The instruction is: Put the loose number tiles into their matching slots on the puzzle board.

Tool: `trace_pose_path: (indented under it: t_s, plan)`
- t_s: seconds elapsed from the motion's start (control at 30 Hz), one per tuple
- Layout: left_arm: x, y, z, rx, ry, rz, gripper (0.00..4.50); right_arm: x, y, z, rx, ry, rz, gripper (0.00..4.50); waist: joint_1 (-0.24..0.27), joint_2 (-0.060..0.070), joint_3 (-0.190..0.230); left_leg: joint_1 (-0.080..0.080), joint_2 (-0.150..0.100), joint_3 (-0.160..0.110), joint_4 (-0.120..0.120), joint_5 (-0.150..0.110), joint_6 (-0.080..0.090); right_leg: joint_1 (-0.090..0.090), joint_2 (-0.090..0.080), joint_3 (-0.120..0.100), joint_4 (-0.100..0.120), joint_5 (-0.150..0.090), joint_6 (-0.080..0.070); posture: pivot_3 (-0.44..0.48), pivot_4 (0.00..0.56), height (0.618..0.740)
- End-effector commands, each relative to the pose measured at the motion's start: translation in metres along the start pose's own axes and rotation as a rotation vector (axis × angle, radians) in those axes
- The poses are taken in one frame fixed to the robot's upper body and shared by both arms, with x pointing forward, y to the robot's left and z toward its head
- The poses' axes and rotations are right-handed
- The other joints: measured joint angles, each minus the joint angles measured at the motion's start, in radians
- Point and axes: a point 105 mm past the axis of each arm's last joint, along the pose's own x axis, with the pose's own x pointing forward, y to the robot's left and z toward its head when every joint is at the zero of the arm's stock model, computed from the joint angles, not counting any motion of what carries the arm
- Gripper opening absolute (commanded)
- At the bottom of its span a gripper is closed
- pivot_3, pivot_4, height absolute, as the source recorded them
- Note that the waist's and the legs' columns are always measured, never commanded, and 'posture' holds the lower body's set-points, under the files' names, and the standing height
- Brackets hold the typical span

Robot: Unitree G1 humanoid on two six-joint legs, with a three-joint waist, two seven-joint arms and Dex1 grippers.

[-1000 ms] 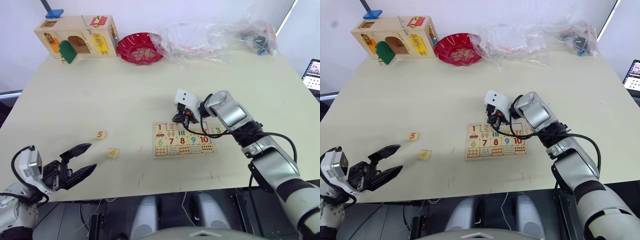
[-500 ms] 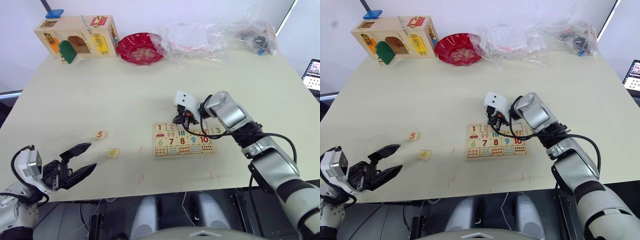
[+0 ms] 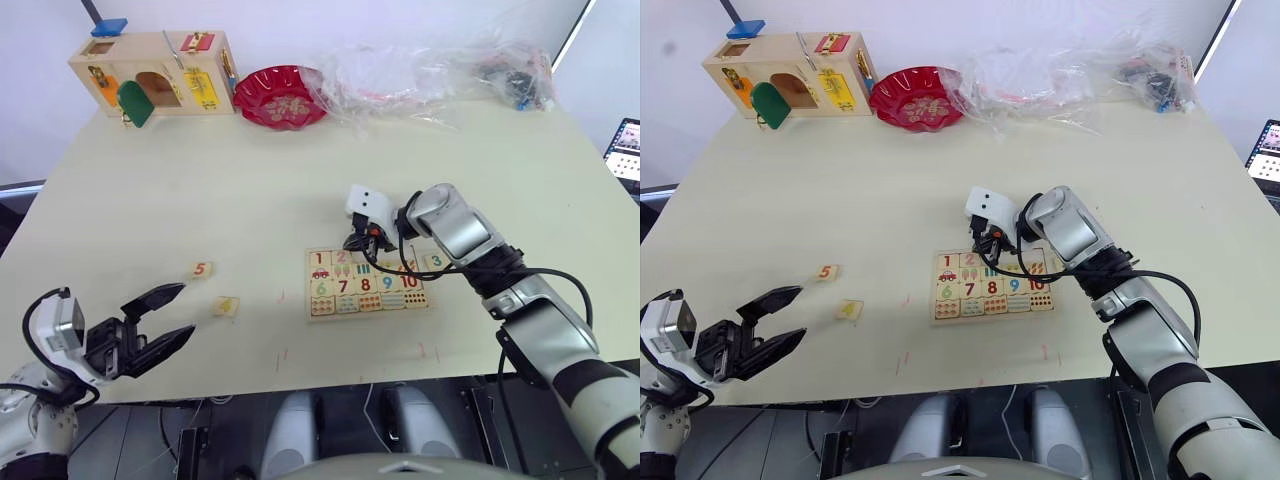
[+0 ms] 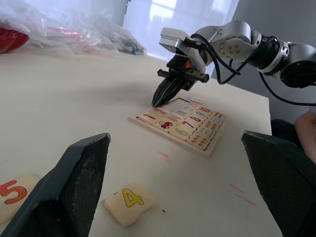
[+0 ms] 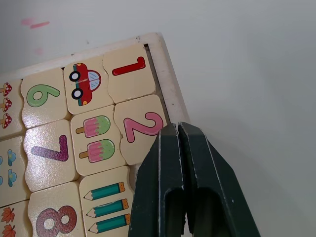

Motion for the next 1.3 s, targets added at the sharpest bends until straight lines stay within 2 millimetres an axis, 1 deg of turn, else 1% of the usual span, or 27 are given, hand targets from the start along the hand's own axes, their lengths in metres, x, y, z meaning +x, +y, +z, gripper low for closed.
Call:
trace_pose_path:
  t_s: [0.03,0.2,0.27,0.33,0.4,0.5,0.53,0.6,0.7,0.77,0.83,0.9,0.93,0.97,1.0,1.07,1.1,1.13,1.27,1.3]
  plan:
    - [-0.004,-0.001,0.006,0.029,-0.004,-0.012,4.5,0.0,0.004,0.005,-0.025,-0.01,0.017,0.06,0.0,0.0,0.0,0.0,0.0,0.0,0.0,0.0,0.0,0.0,0.0,0.0,0.0,0.0,0.0,0.0,0.15,0.74]
    - [-0.005,0.0,0.005,0.027,-0.003,-0.005,4.5,-0.003,0.002,0.005,-0.033,-0.015,0.002,0.06,0.0,0.0,0.0,0.0,0.0,0.0,0.0,0.0,0.0,0.0,0.0,0.0,0.0,0.0,0.0,0.0,0.15,0.74]
    - [-0.005,0.0,0.005,0.028,-0.004,-0.005,4.5,-0.009,-0.002,0.009,-0.046,-0.04,-0.025,0.06,0.0,0.0,0.0,0.0,0.0,0.0,0.0,0.0,0.0,0.0,0.0,0.0,0.0,0.0,0.0,0.0,0.15,0.74]
    - [-0.005,0.0,0.005,0.029,-0.006,-0.002,4.5,-0.021,-0.004,0.017,-0.049,-0.1,-0.039,0.06,0.002,0.0,0.0,0.0,0.0,0.0,0.0,0.0,0.0,0.0,0.0,0.0,0.0,0.0,0.0,0.0,0.15,0.74]
    - [-0.005,0.0,0.005,0.028,-0.008,0.002,4.5,-0.035,0.0,0.024,-0.06,-0.184,-0.04,0.06,0.002,0.0,0.0,0.0,0.0,0.0,0.0,0.0,0.0,0.0,0.0,0.0,0.0,0.0,0.0,0.0,0.15,0.74]
    - [-0.002,0.0,0.006,0.028,-0.017,0.027,4.5,-0.056,0.007,0.03,-0.057,-0.31,-0.072,0.06,0.004,0.0,0.0,-0.001,0.0,0.0,0.0,0.0,0.0,0.0,-0.001,0.0,0.0,0.0,0.0,0.0,0.15,0.74]
    - [-0.001,0.0,0.006,0.03,-0.021,0.038,4.5,-0.062,0.01,0.031,-0.053,-0.342,-0.083,0.06,0.004,0.0,0.0,-0.001,0.0,0.0,0.0,0.0,0.0,0.0,-0.001,0.0,-0.001,0.0,0.0,0.0,0.15,0.74]
    - [0.005,0.002,0.008,0.03,-0.03,0.067,4.5,-0.079,0.023,0.038,-0.054,-0.496,-0.107,0.06,0.007,-0.001,0.0,-0.001,0.001,-0.001,0.0,0.0,0.0,0.0,-0.001,0.0,-0.001,0.0,0.0,0.0,0.15,0.74]
    - [0.009,0.005,0.008,0.042,-0.025,0.13,4.5,-0.097,0.036,0.04,-0.034,-0.66,-0.151,0.06,0.004,-0.001,0.0,0.0,0.001,-0.001,0.0,0.0,0.0,0.001,0.0,0.0,0.0,0.0,0.0,0.0,0.15,0.74]
    - [0.009,0.004,0.008,0.05,-0.016,0.145,4.5,-0.111,0.042,0.032,0.057,-0.748,-0.201,0.06,0.004,-0.002,-0.001,0.001,0.001,-0.002,0.001,0.0,0.0,0.003,0.0,0.0,0.0,0.0,0.0,0.0,0.15,0.74]
    - [0.008,0.003,0.009,0.052,-0.014,0.152,4.5,-0.116,0.047,0.022,0.108,-0.761,-0.213,0.06,0.001,-0.001,0.0,0.003,0.002,-0.002,0.0,0.0,0.0,0.005,0.0,0.0,-0.001,0.0,0.0,0.0,0.15,0.74]
    - [0.005,0.002,0.008,0.045,-0.005,0.167,4.5,-0.121,0.055,0.001,0.106,-0.725,-0.254,0.06,0.003,-0.002,0.0,0.003,0.001,-0.001,0.001,0.0,0.0,0.005,0.0,0.001,-0.001,0.0,0.0,0.0,0.15,0.74]
    - [0.0,0.002,0.007,0.044,0.01,0.18,4.5,-0.128,0.06,-0.021,0.14,-0.692,-0.292,0.29,0.003,-0.002,0.0,0.003,0.001,-0.001,0.001,0.0,0.0,0.005,0.0,0.0,-0.001,0.0,0.0,0.0,0.15,0.74]
    - [-0.005,0.003,0.005,0.043,0.025,0.191,4.5,-0.134,0.065,-0.04,0.176,-0.664,-0.329,0.29,0.01,-0.002,-0.001,0.003,0.001,-0.001,0.001,0.0,0.0,0.005,0.0,0.0,-0.002,0.0,0.0,0.0,0.15,0.74]
    - [-0.01,0.003,0.004,0.044,0.038,0.202,4.5,-0.139,0.07,-0.055,0.195,-0.633,-0.356,0.63,0.022,-0.003,-0.001,0.003,0.001,-0.001,0.001,0.0,0.0,0.005,0.0,-0.001,-0.002,-0.001,0.0,0.0,0.15,0.74]
    - [-0.022,0.005,0.0,0.033,0.069,0.242,4.5,-0.153,0.087,-0.083,0.23,-0.589,-0.392,1.32,0.03,-0.002,-0.001,0.002,0.0,0.0,0.0,0.0,0.0,0.008,0.0,-0.003,-0.007,-0.002,0.002,0.0,0.15,0.74]
    - [-0.027,0.006,-0.002,0.03,0.08,0.254,4.5,-0.159,0.093,-0.092,0.239,-0.576,-0.406,1.96,0.03,-0.002,-0.001,0.002,-0.001,0.001,-0.001,0.0,0.0,0.008,0.0,-0.003,-0.008,-0.002,0.002,0.0,0.15,0.74]
    - [-0.031,0.007,-0.003,0.028,0.089,0.264,4.5,-0.163,0.098,-0.099,0.249,-0.563,-0.42,2.3,0.029,-0.002,0.0,0.002,-0.002,0.001,-0.001,0.0,0.0,0.009,0.0,-0.003,-0.009,-0.002,0.003,0.0,0.15,0.74]
    - [-0.041,0.008,-0.007,0.022,0.115,0.286,4.5,-0.177,0.11,-0.122,0.285,-0.508,-0.486,4.27,0.023,-0.003,-0.001,0.005,0.002,0.001,0.0,0.0,0.001,0.012,0.002,-0.002,-0.013,-0.002,0.001,0.0,0.15,0.74]
    - [-0.042,0.009,-0.008,0.02,0.121,0.29,4.5,-0.179,0.112,-0.125,0.29,-0.499,-0.497,4.45,0.023,-0.004,-0.002,0.007,0.002,0.001,0.0,0.0,0.001,0.014,0.002,-0.003,-0.013,-0.003,0.001,0.0,0.15,0.74]
